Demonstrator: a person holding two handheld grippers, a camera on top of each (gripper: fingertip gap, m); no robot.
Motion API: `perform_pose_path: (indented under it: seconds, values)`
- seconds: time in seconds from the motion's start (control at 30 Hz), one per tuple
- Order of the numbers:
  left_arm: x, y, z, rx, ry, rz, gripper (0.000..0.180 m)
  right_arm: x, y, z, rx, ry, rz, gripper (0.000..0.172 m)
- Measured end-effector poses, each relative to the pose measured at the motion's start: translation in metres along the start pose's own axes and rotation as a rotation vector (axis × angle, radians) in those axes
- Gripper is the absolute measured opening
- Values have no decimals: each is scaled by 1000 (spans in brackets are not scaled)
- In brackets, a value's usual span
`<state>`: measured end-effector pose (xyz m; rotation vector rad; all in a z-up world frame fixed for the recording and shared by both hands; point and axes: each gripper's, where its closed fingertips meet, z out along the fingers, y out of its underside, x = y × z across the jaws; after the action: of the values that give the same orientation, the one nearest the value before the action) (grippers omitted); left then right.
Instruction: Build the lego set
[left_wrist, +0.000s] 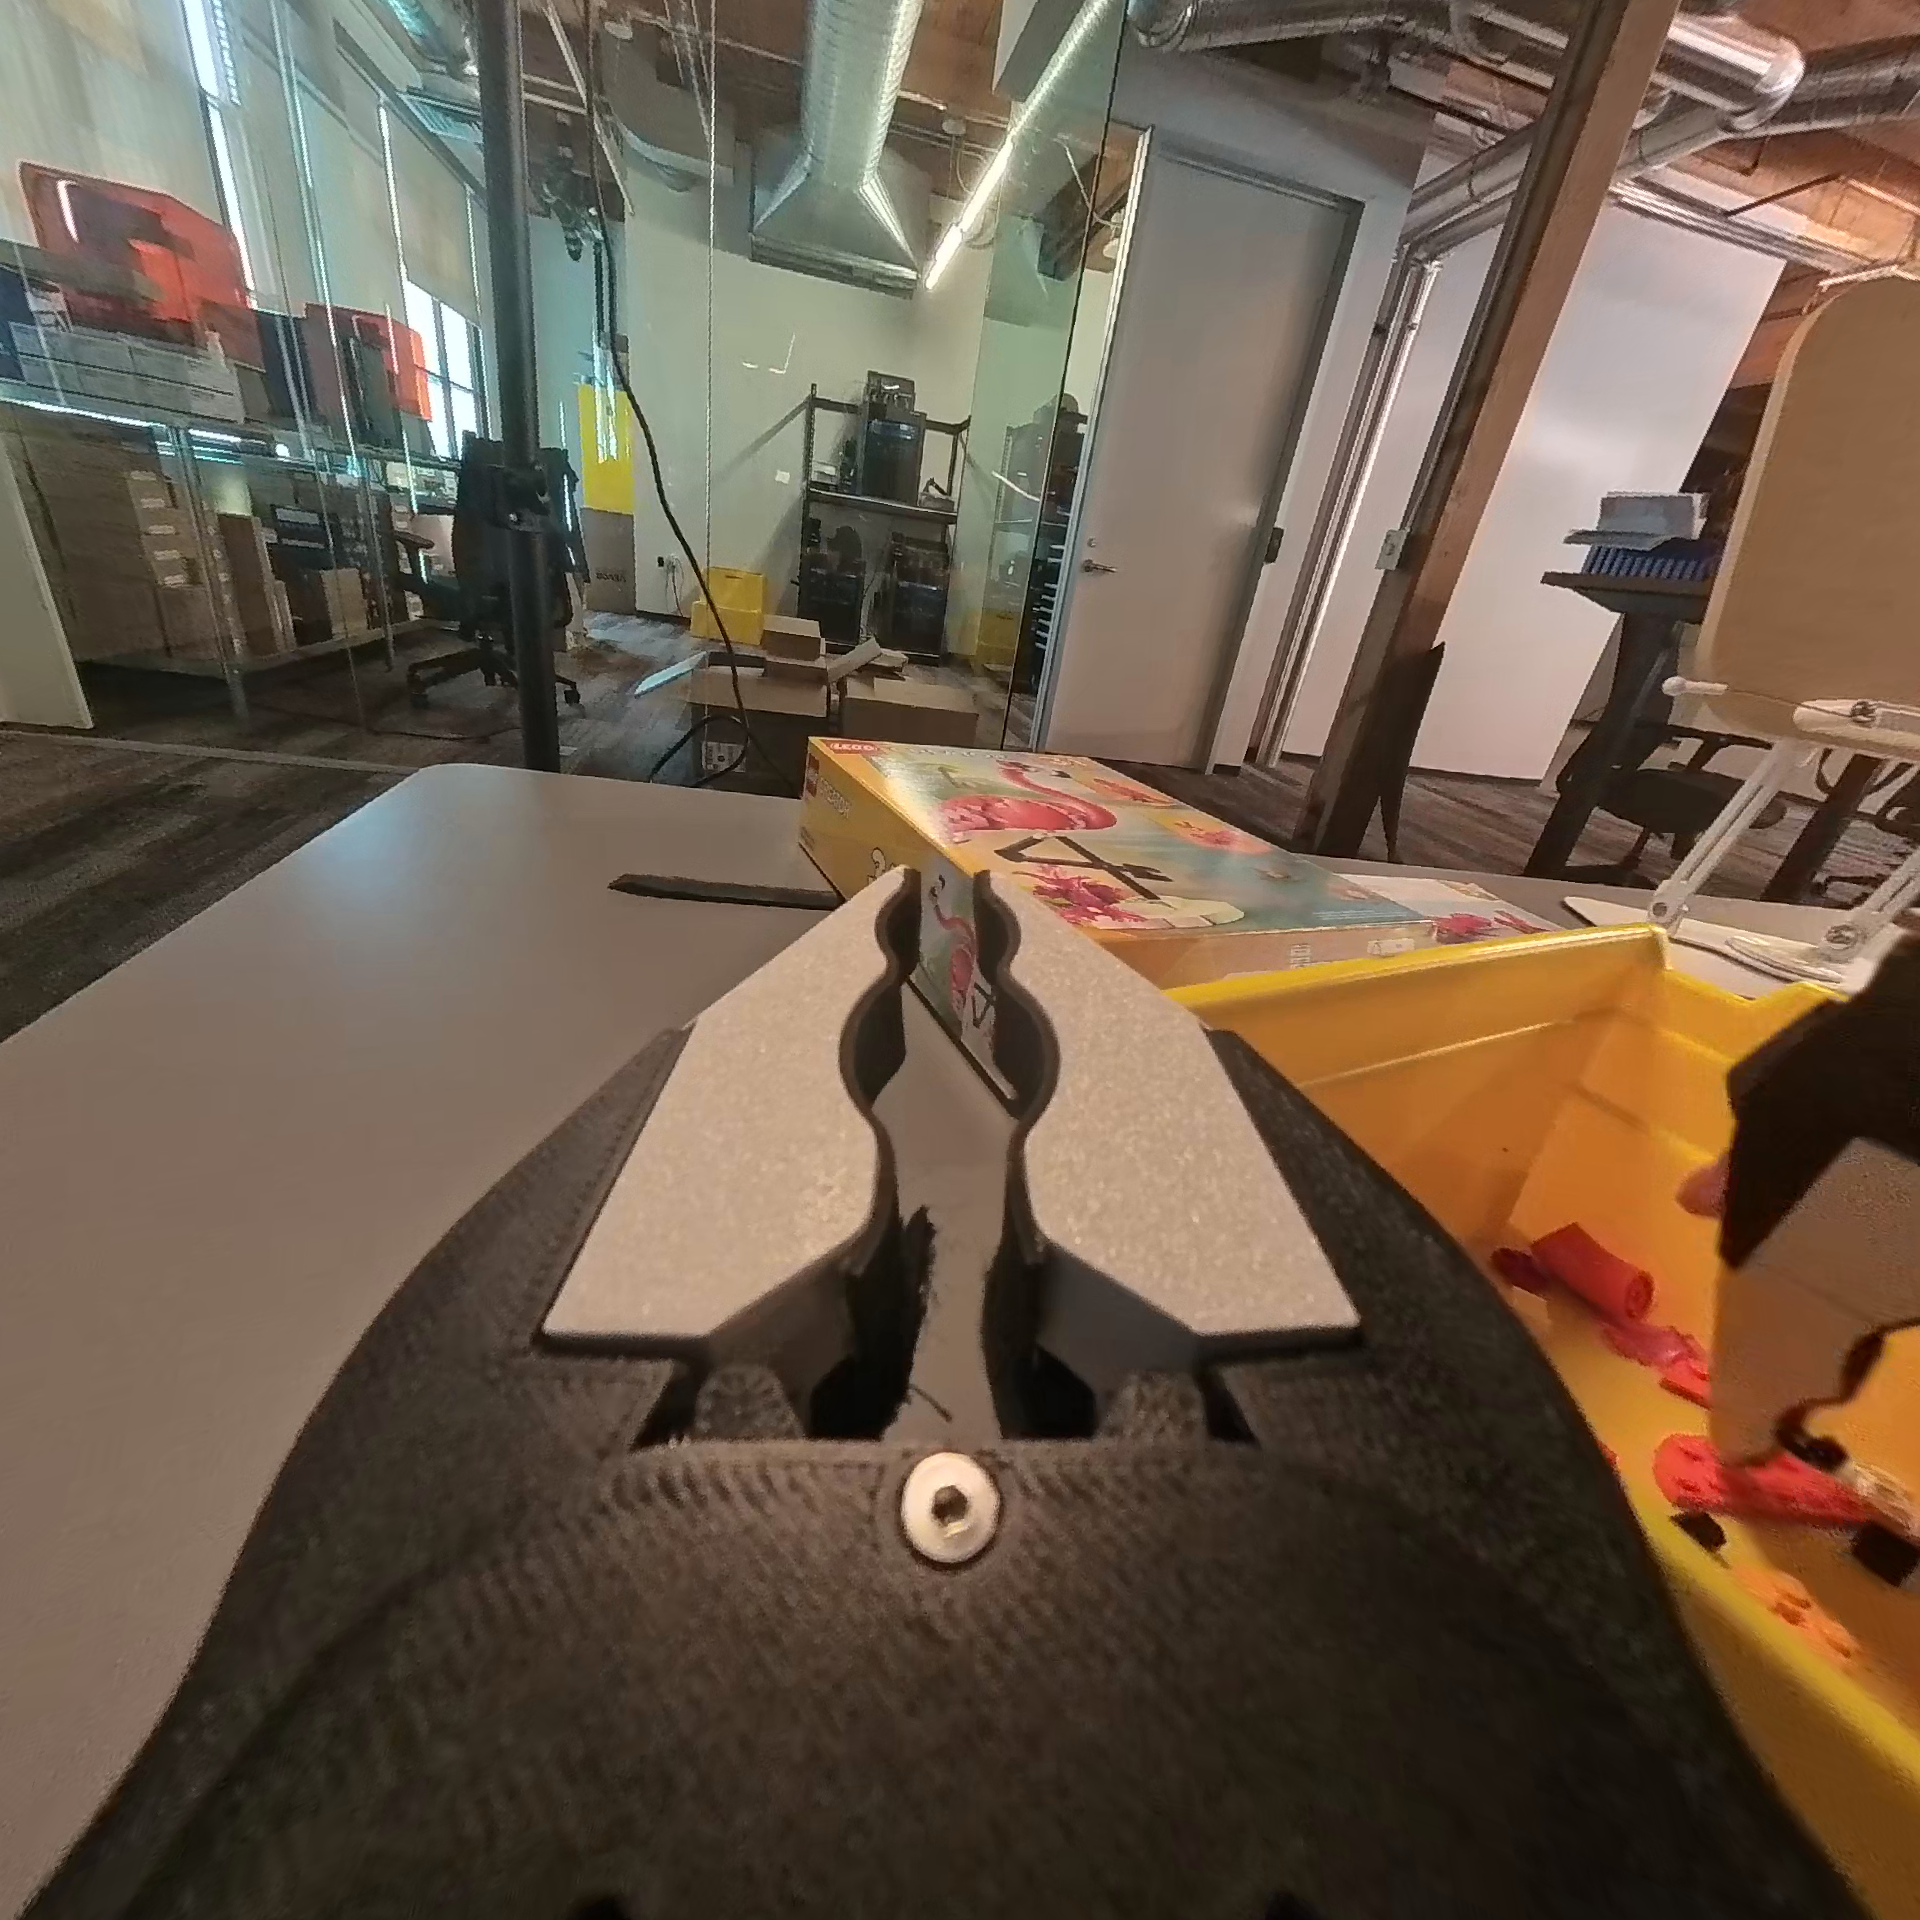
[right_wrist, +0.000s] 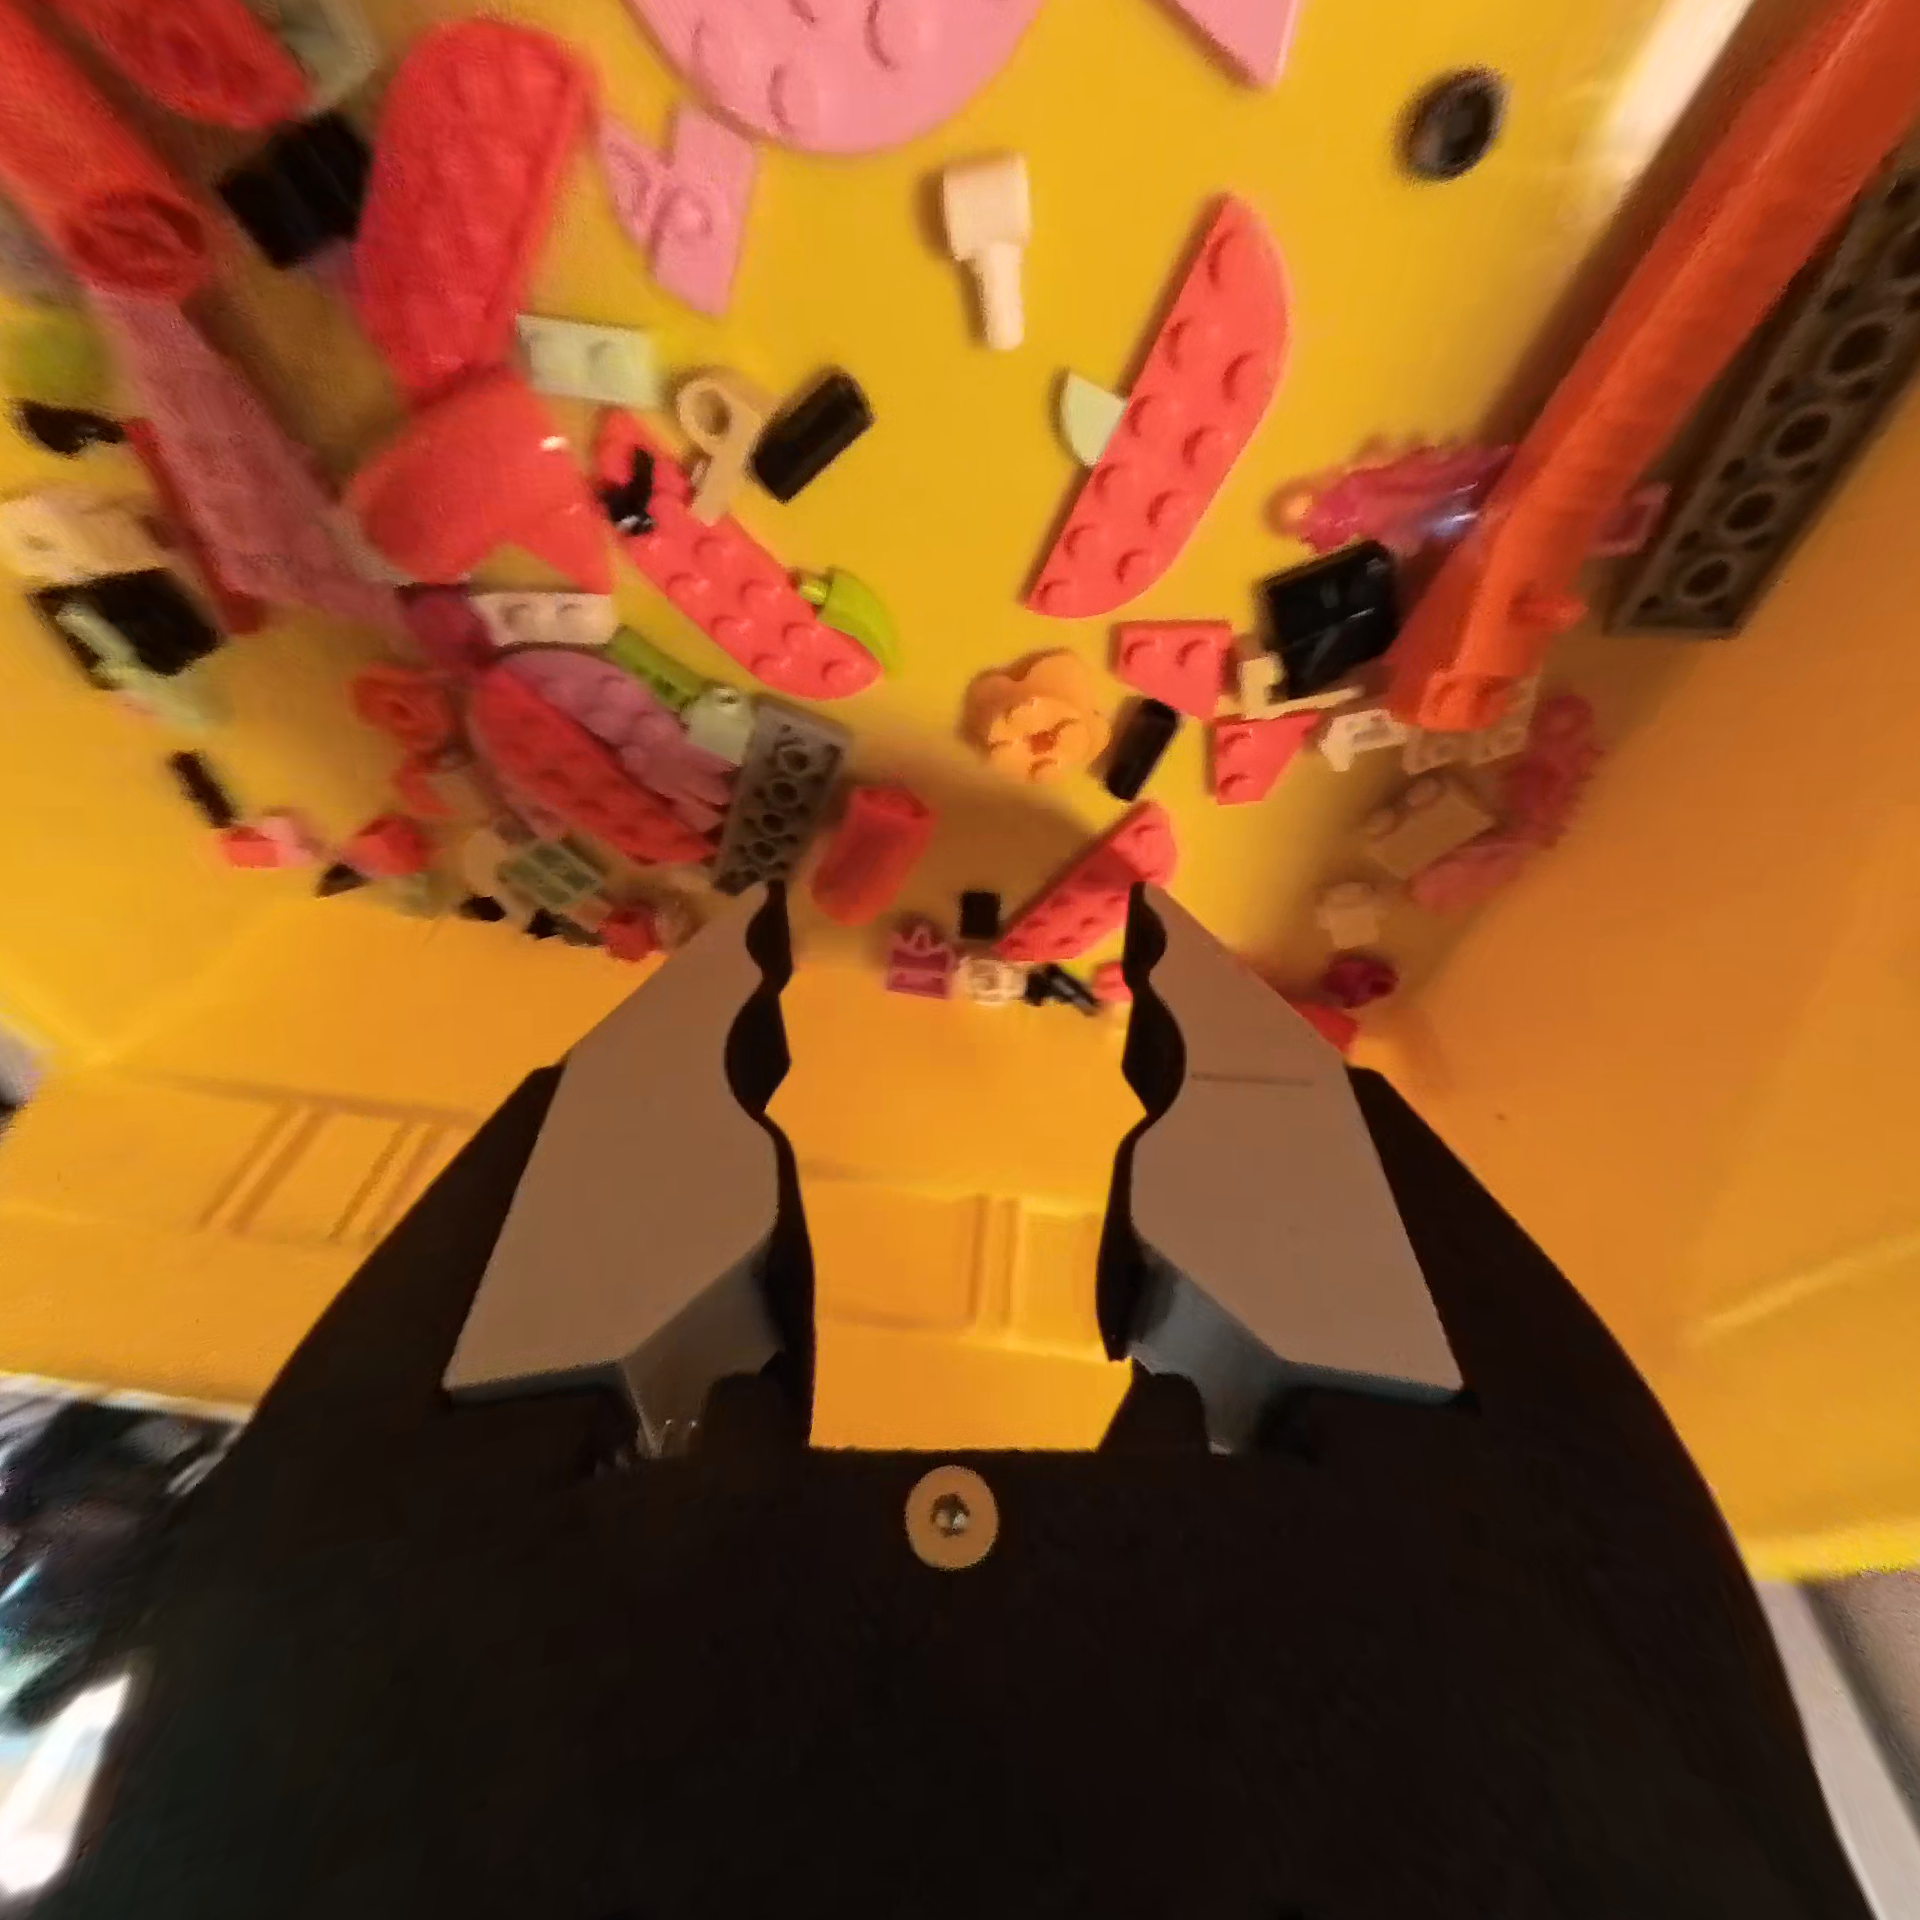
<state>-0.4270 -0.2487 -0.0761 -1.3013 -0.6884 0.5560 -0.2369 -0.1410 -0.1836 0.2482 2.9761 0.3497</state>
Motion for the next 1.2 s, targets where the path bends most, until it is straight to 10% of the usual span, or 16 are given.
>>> perform_pose_path:
  seconds: [0.13,0.3,0.43,0.67,1.2]
  values:
    - [1,0,0,-1,1,3,8,30,-1,-9,8,227,-27,60]
    - [0,0,0,0,1,0,8,-6,-12,-15,113,90,-91,54]
    - [0,0,0,0,0,-1,8,-21,-28,-12,213,148,-215,104]
    - [1,0,0,0,1,0,8,-41,-32,5,226,164,-299,113]
    - [0,0,0,0,0,-2,9,-33,-28,-11,212,244,-316,71]
